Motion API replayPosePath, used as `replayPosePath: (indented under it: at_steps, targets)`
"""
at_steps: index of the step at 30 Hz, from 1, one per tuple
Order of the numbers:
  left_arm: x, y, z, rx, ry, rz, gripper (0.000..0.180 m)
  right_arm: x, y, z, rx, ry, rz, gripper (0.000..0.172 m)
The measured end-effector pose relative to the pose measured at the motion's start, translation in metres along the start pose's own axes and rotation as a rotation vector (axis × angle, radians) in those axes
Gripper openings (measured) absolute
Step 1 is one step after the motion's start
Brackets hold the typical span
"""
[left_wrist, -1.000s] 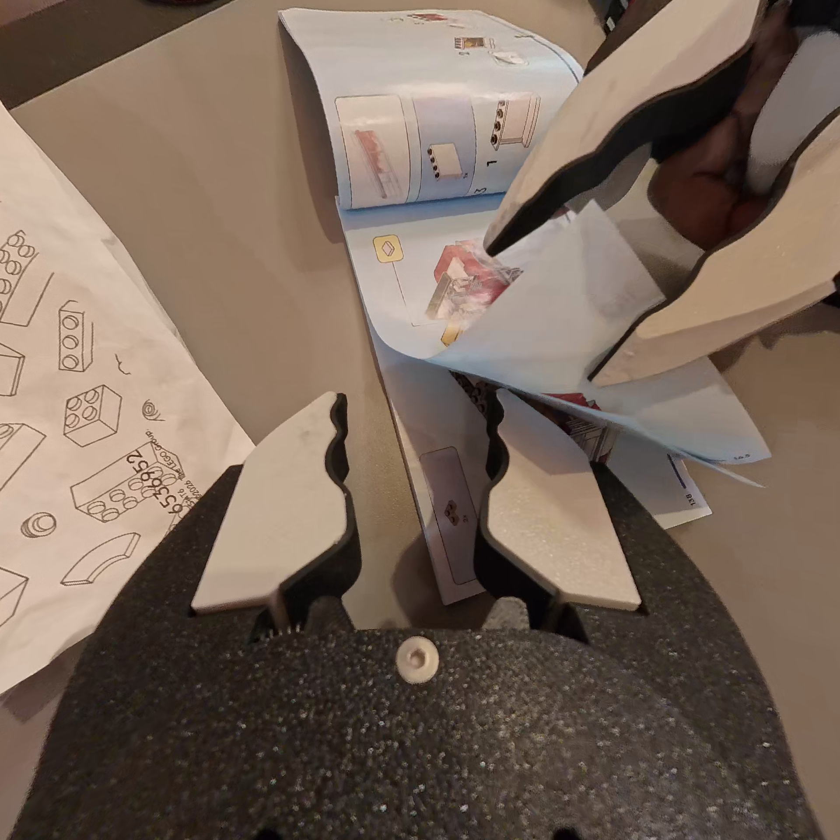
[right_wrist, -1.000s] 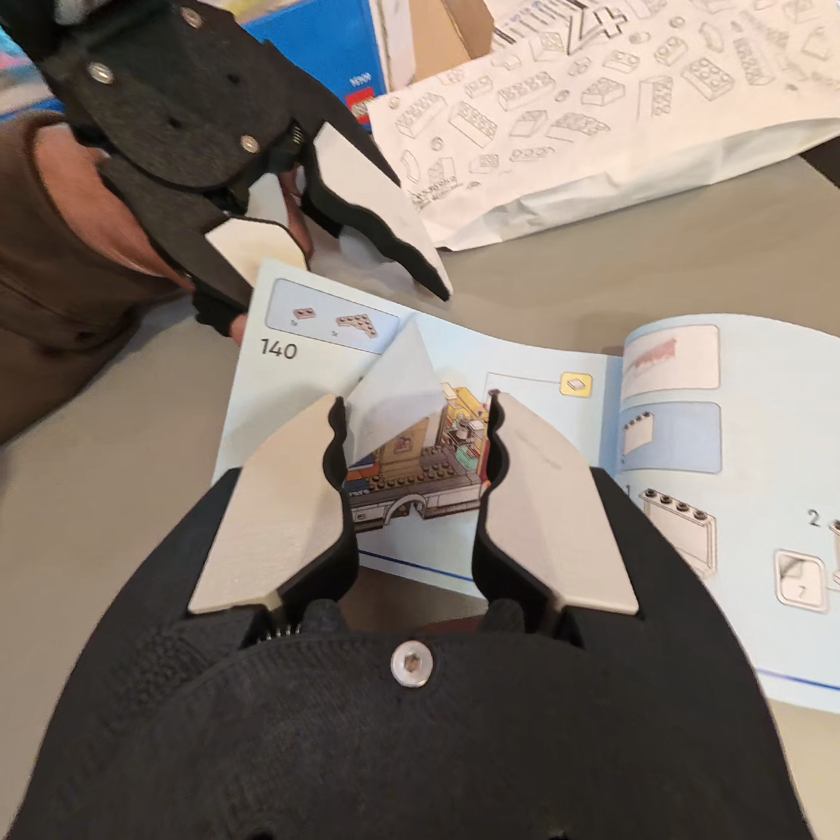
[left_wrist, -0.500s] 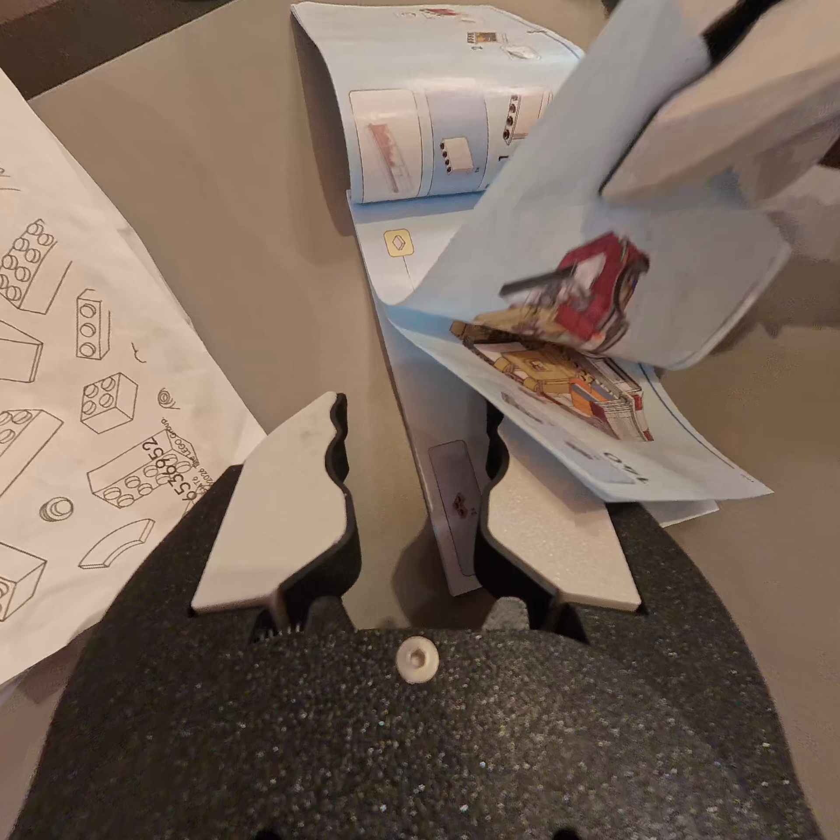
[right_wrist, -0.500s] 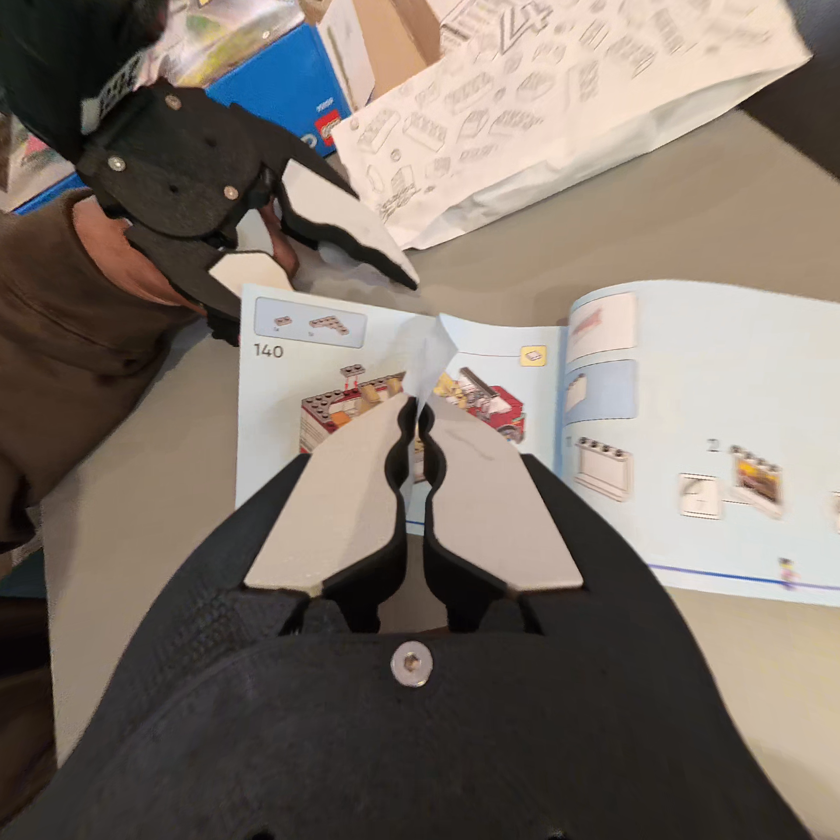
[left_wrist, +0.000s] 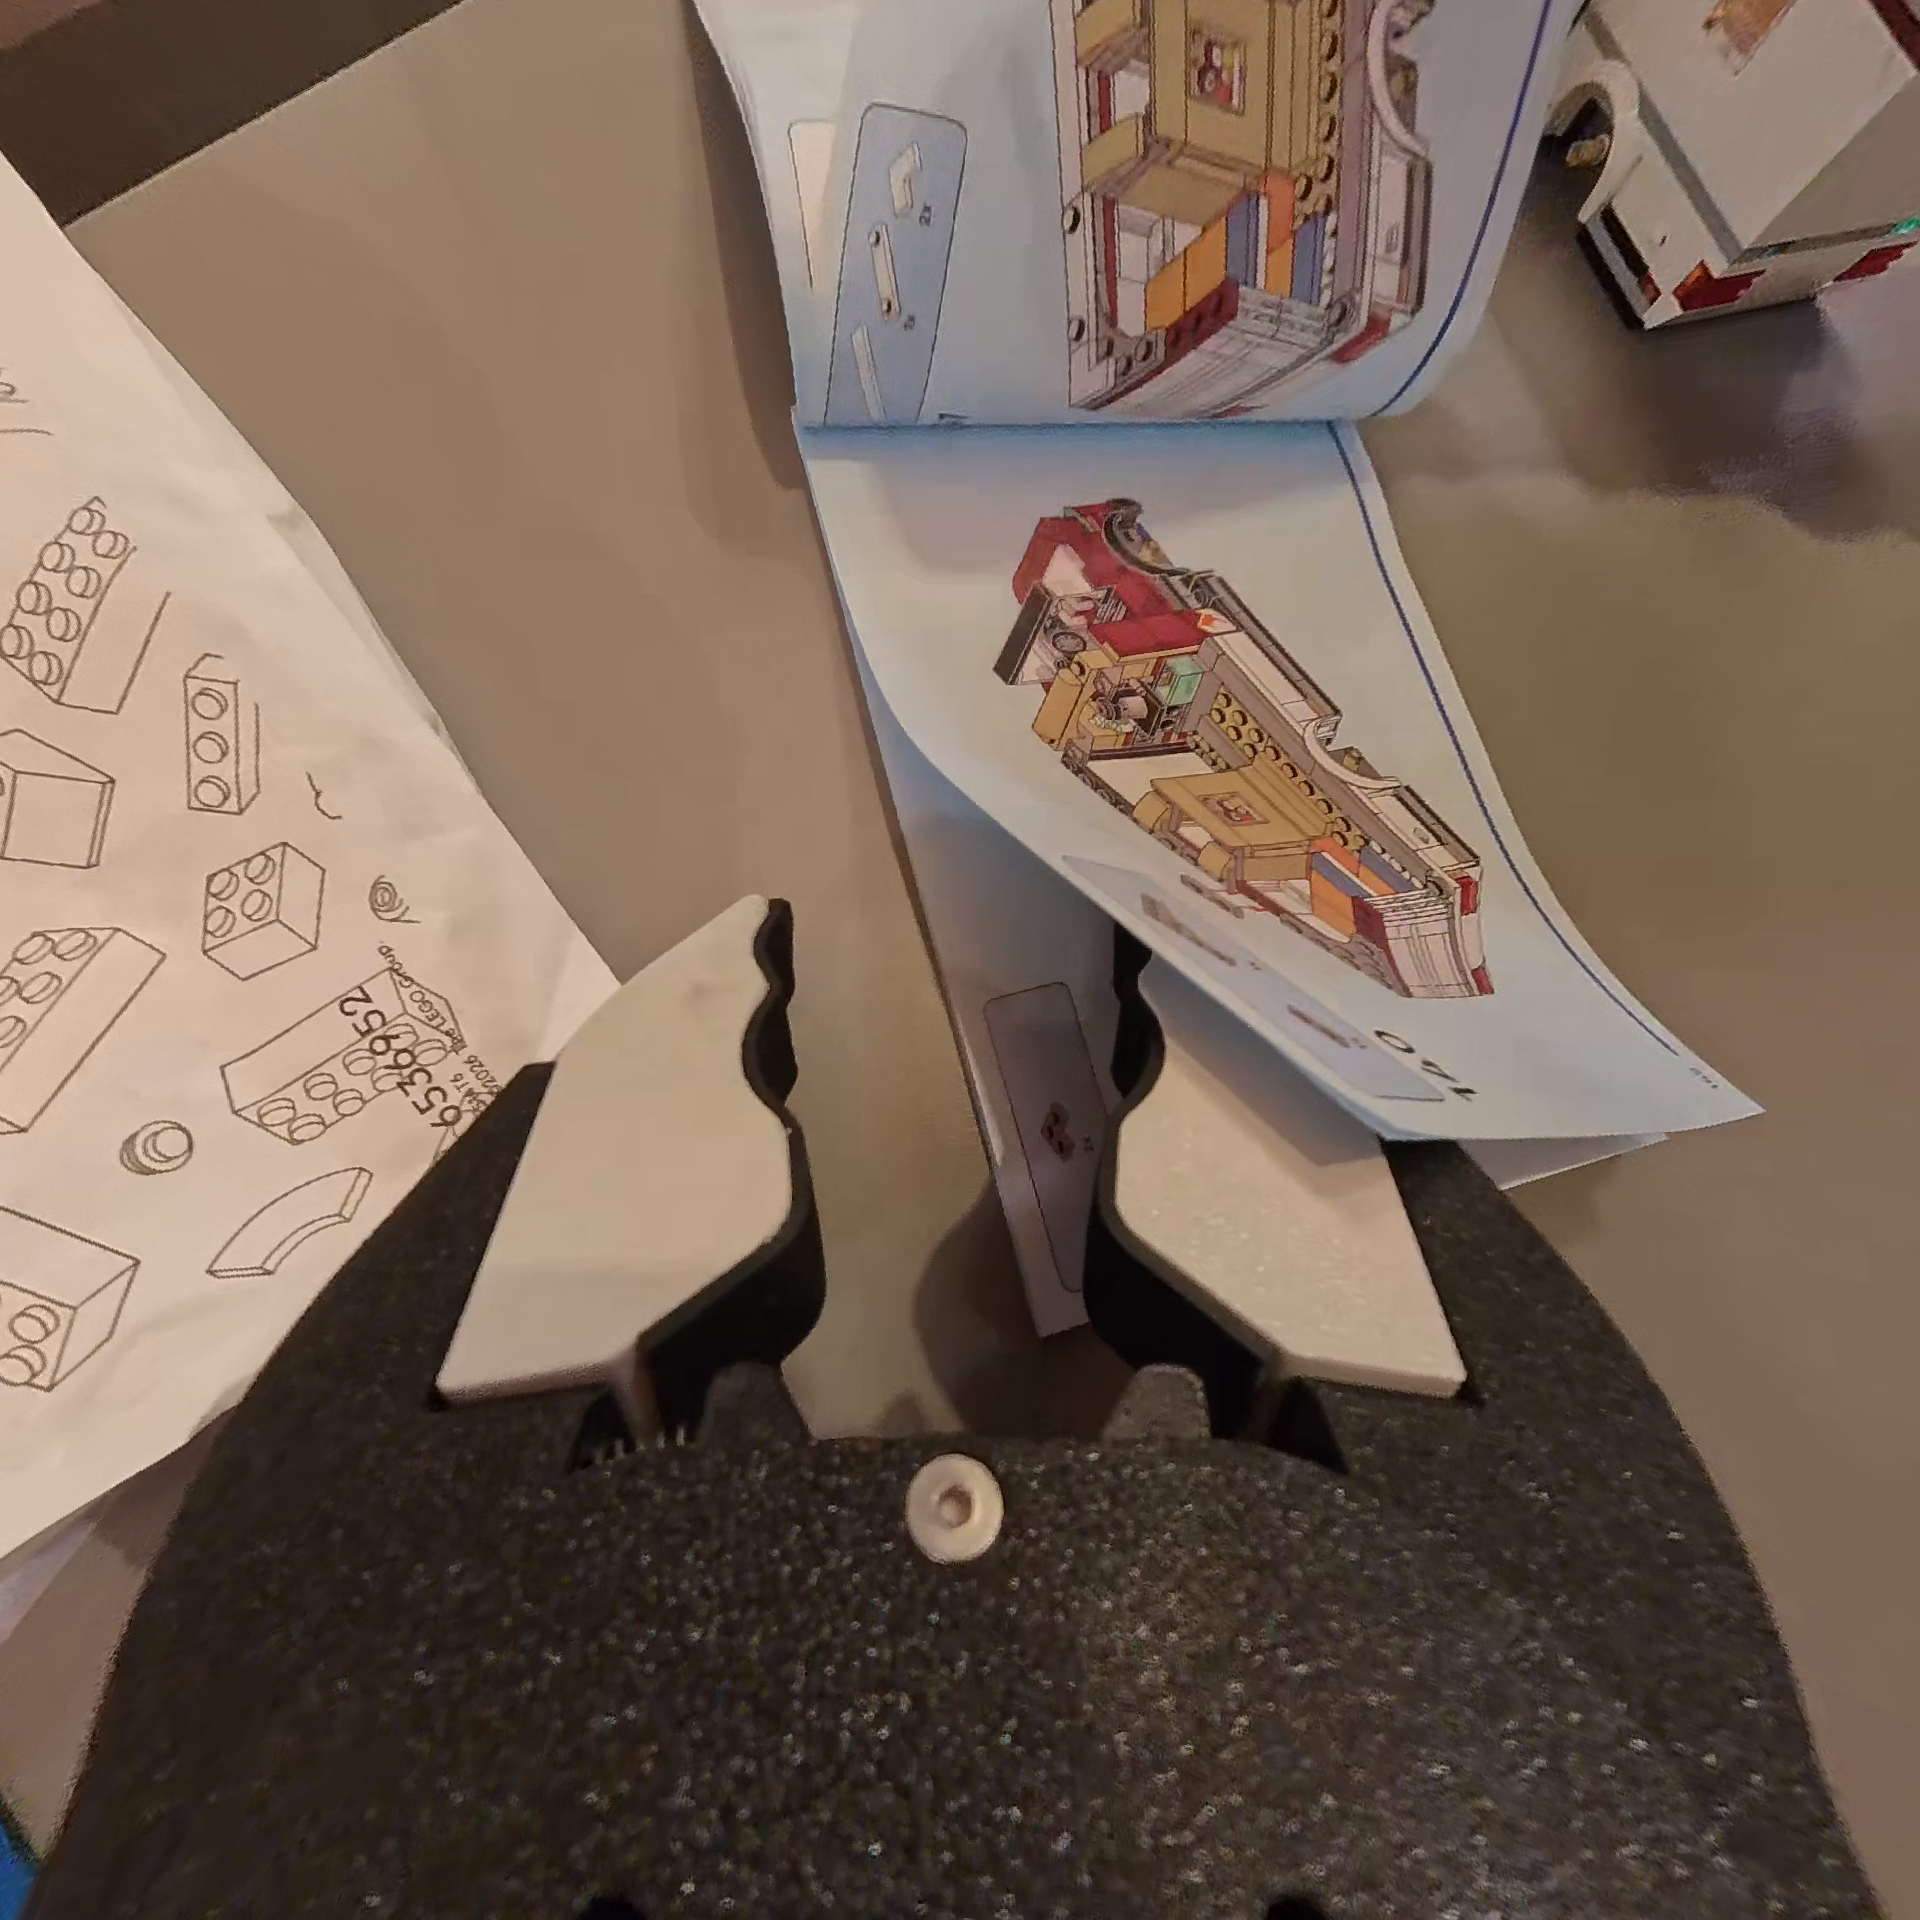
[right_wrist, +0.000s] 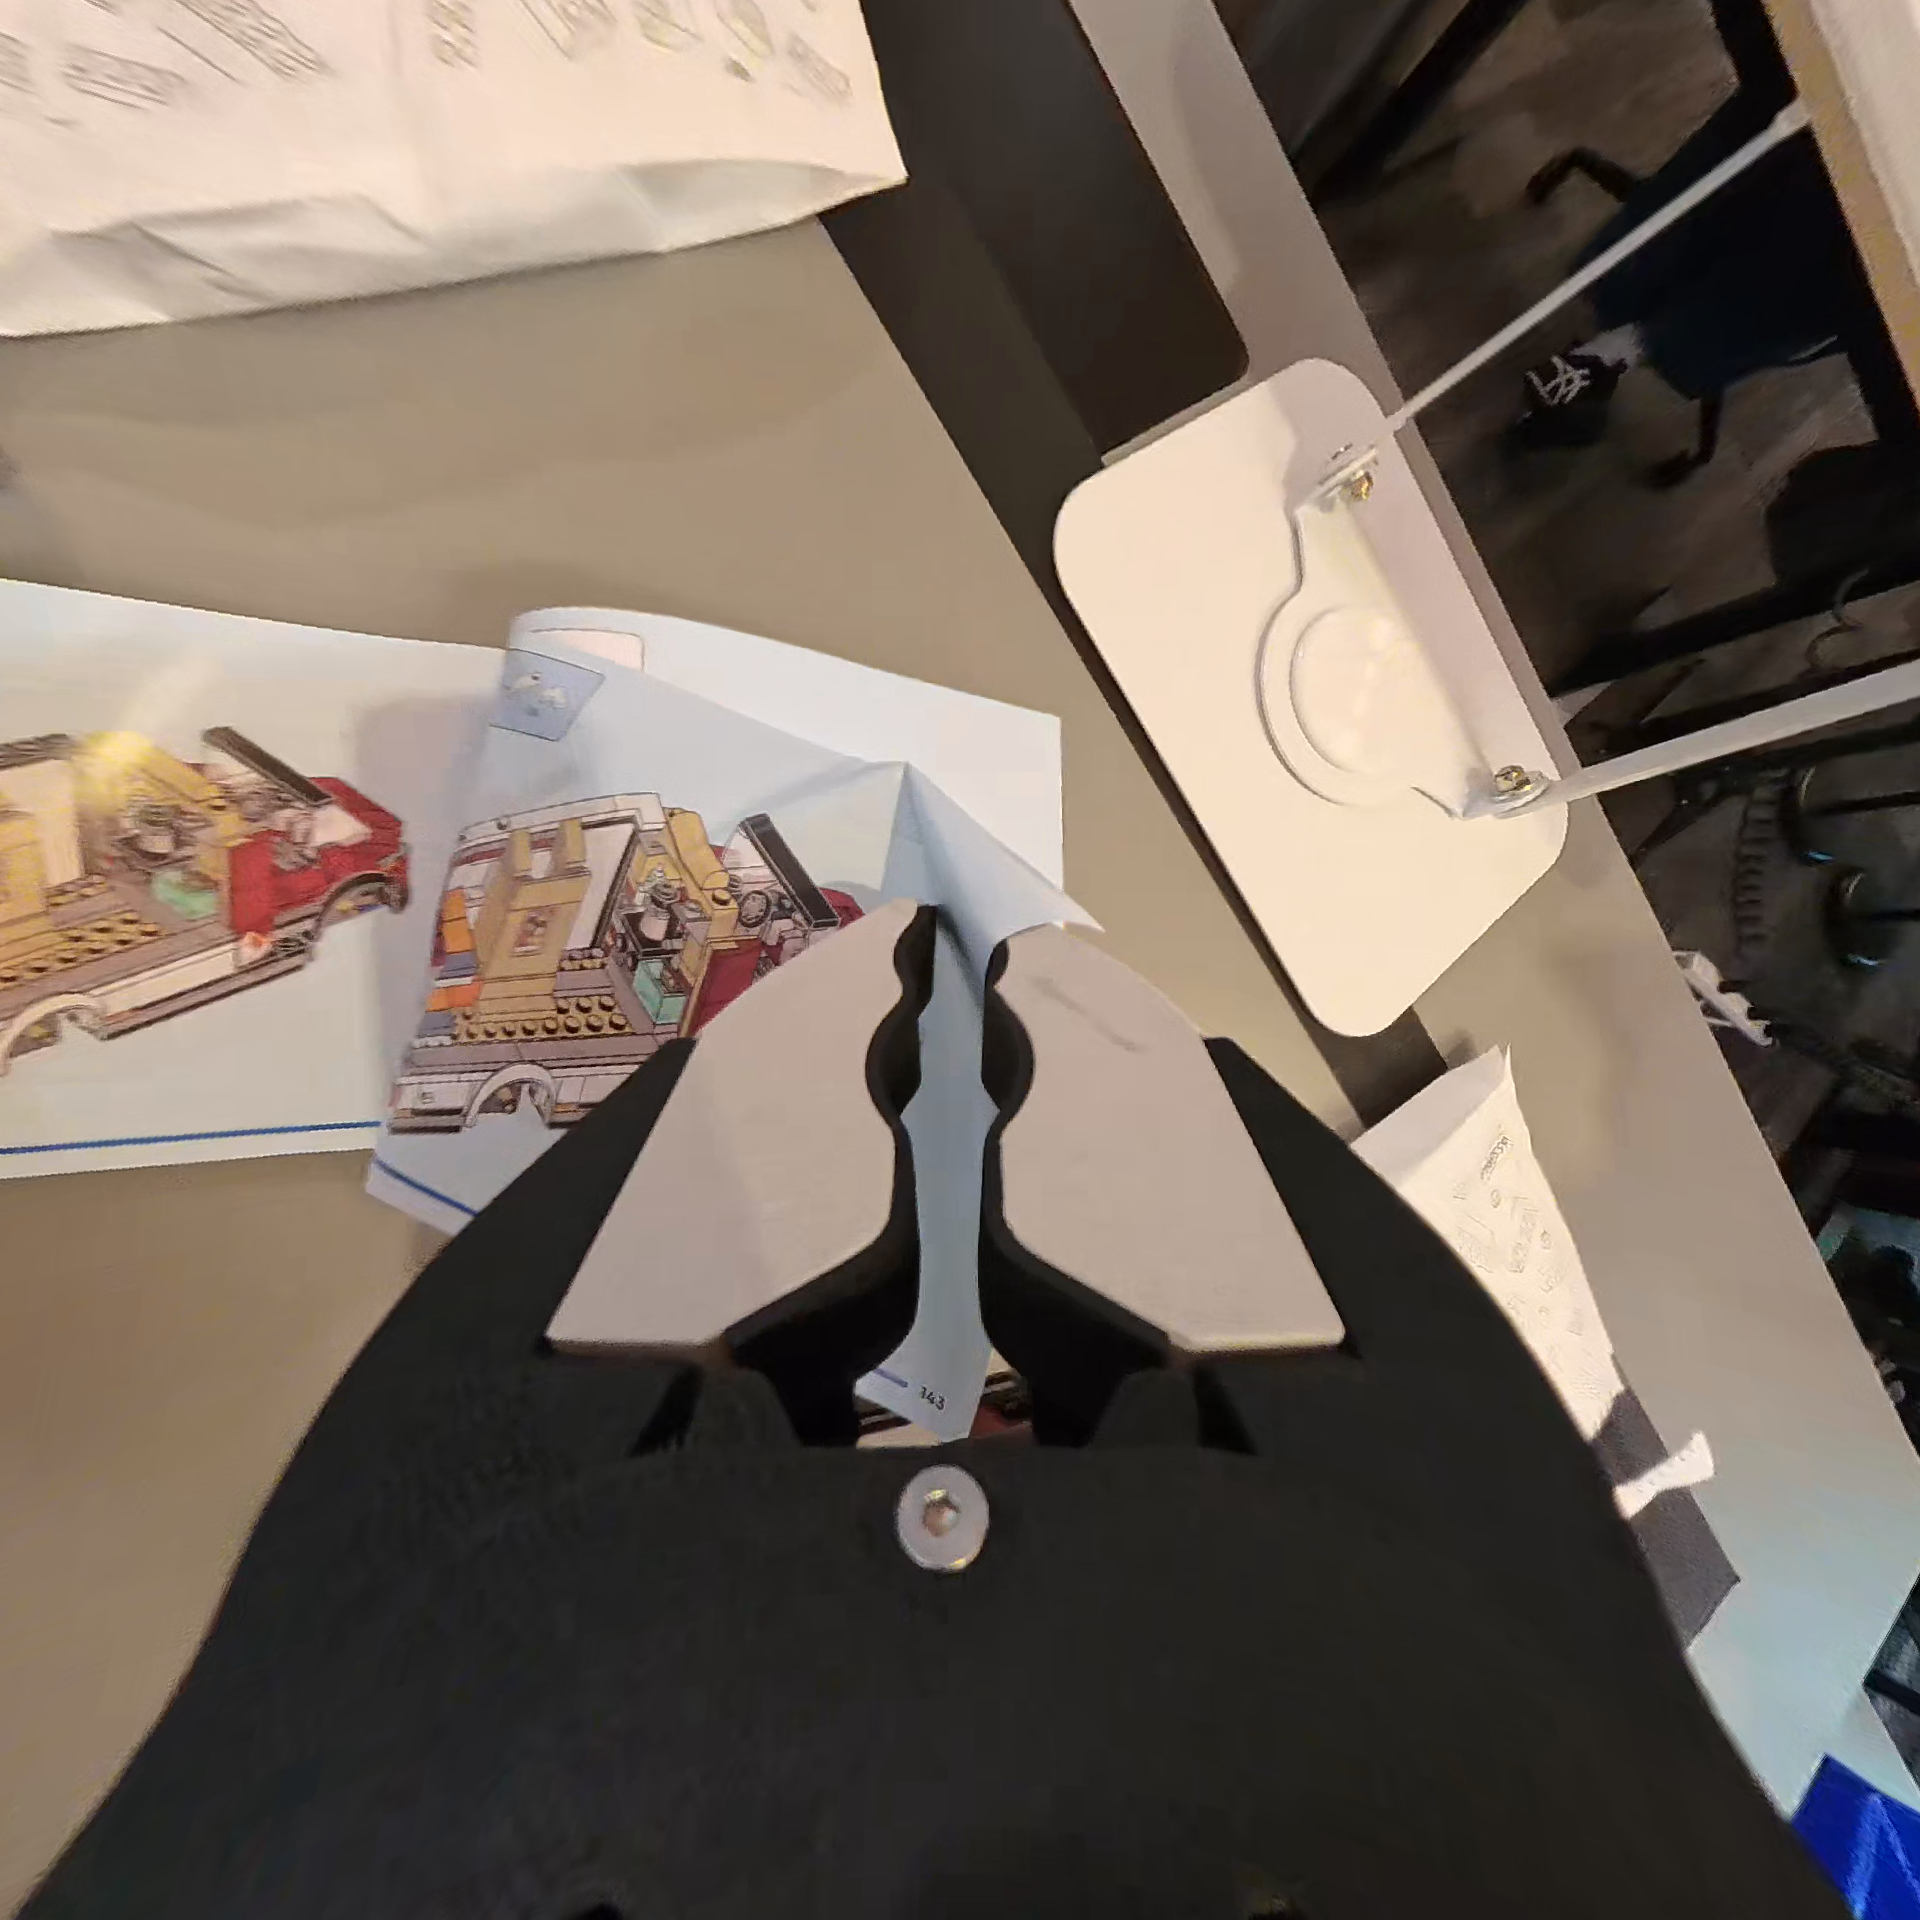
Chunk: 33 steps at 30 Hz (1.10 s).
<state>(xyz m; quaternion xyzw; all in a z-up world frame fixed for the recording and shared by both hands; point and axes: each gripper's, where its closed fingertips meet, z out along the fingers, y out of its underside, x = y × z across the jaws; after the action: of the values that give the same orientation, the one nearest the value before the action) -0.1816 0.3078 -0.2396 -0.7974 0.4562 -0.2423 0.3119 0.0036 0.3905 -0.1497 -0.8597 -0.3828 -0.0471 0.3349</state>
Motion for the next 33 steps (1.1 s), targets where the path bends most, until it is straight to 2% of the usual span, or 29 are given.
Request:
replayPosePath:
  at_steps: [11, 16, 20, 24, 26, 30, 33]
  targets:
    - [-0.001, 0.001, -0.001, -0.004, -0.002, 0.003, 0.059, 0.03, 0.007, 0.044, -0.072, 0.079, -0.112, 0.022]
    - [-0.001, 0.001, -0.001, -0.004, 0.001, 0.002, 0.059, 0.037, 0.014, 0.062, -0.141, 0.111, -0.11, 0.033]
    - [0.0, 0.001, -0.001, -0.005, 0.002, 0.003, 0.059, 0.043, 0.026, 0.067, -0.22, 0.104, -0.089, 0.045]
    - [0.0, 0.001, -0.001, -0.003, 0.003, 0.004, 0.059, 0.053, 0.026, 0.057, -0.213, 0.146, -0.068, 0.048]
    - [-0.001, 0.0, -0.001, -0.002, 0.001, 0.001, 0.059, 0.042, 0.015, 0.045, -0.147, 0.116, -0.06, 0.049]
    - [0.0, 0.0, -0.001, -0.002, -0.002, 0.008, 0.059, -0.026, -0.012, 0.026, 0.01, -0.121, -0.089, 0.048]
    - [0.0, 0.0, -0.001, -0.003, -0.004, 0.011, 0.059, -0.057, -0.01, 0.031, -0.01, -0.199, -0.124, 0.048]
